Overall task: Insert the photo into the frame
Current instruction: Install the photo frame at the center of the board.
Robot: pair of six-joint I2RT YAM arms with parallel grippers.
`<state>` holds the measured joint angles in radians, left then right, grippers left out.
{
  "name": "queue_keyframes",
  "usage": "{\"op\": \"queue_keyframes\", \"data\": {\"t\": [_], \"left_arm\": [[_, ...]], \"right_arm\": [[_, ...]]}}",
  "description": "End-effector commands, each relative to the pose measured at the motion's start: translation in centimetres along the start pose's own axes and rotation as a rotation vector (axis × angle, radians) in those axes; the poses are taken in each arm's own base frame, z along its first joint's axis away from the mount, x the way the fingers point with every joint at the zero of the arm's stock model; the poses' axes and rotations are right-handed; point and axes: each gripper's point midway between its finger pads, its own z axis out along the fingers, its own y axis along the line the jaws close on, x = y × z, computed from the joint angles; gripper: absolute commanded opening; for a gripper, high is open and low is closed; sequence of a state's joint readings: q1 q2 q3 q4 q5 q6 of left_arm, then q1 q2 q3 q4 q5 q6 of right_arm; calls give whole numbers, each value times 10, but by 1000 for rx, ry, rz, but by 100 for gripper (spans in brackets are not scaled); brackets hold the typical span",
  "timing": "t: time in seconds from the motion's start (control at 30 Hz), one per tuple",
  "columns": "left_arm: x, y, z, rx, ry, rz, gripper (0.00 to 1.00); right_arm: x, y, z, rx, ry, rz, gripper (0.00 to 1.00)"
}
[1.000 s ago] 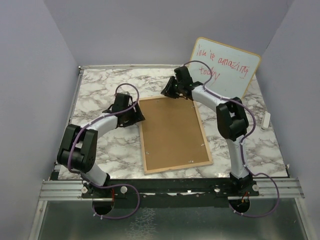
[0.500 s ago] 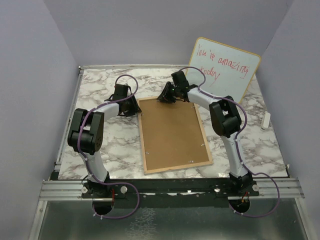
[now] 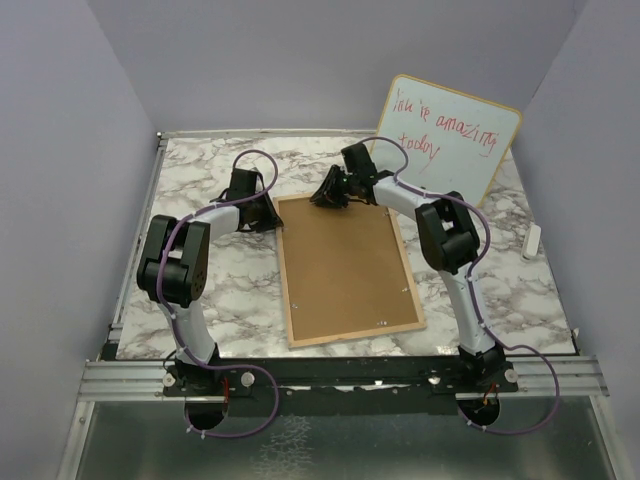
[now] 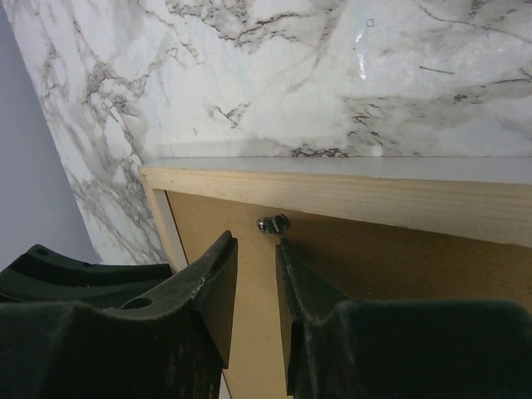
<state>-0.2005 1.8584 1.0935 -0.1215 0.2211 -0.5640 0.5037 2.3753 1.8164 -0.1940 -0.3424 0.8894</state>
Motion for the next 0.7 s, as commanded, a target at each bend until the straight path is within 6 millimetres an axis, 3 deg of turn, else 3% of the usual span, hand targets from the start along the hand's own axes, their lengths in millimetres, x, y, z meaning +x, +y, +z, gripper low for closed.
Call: {"op": "queue_keyframes", "data": {"t": [0.0,0.3,0.67], "left_arm": [[21,9,5,-11,61,-7,26],[29,13,6,-12,81,-9,26],[30,13,6,-13,84,-5,26]], "right_arm": [[11,-21,19,35,29,14,31],[5,-24,31,29,13,-19,30],[8,-25,31,18,26,-40,28]]}}
